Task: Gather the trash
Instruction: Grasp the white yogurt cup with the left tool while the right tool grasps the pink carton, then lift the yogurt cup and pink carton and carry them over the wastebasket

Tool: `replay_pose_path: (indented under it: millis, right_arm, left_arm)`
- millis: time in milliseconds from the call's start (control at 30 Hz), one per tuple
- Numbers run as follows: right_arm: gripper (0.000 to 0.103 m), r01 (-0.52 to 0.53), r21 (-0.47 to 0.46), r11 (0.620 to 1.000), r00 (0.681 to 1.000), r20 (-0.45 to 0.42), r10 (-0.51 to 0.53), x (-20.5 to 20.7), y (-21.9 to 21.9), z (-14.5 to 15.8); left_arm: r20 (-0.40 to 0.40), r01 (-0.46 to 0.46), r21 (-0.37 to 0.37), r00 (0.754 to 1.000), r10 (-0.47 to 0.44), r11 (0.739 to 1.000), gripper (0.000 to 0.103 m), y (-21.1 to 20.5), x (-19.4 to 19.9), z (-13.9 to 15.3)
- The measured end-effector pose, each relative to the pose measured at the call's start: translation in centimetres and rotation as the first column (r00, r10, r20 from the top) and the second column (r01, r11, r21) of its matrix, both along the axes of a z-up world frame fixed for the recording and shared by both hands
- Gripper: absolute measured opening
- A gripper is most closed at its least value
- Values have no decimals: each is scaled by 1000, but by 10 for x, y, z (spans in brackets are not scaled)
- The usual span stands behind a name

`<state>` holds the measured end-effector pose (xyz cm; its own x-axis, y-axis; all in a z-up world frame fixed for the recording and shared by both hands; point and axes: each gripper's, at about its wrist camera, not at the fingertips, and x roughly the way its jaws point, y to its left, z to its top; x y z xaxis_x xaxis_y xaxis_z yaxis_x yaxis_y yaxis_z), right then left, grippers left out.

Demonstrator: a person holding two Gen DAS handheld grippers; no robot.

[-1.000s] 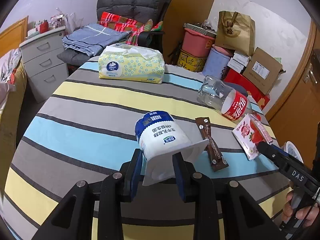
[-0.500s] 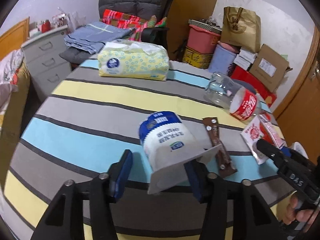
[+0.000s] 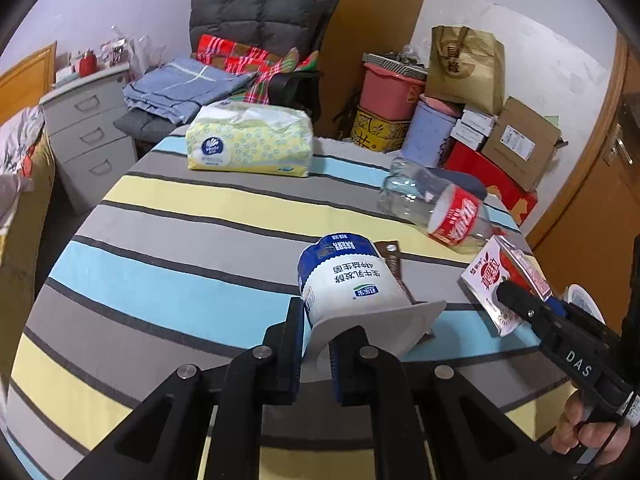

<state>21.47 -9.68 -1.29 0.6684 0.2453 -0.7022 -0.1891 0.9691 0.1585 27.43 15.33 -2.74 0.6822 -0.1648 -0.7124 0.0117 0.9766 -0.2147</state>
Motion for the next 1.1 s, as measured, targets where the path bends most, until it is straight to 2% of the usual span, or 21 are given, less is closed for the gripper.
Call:
replay_pose_path:
  millis: [333,533,833,1100]
  right_arm:
    - [38,29,50,998,998,47,-32,-24,-22,20]
    - [38,69,48,996,994,80,-73,-38,-44,32]
    - [38,145,50,988,982,115,-150,-59,-86,42]
    - [38,225,67,972,964,132,-232,-78,-126,45]
  left_arm:
    - [69,62,19,996,-64,998,11,-35,-32,34]
    - [106,116,20,987,-117,993,11,-70,-46,52]
    - [123,198,24,972,-199,980,11,-127,-62,61]
    - [145,307,29,940,-308,951,11,-194,-70,72]
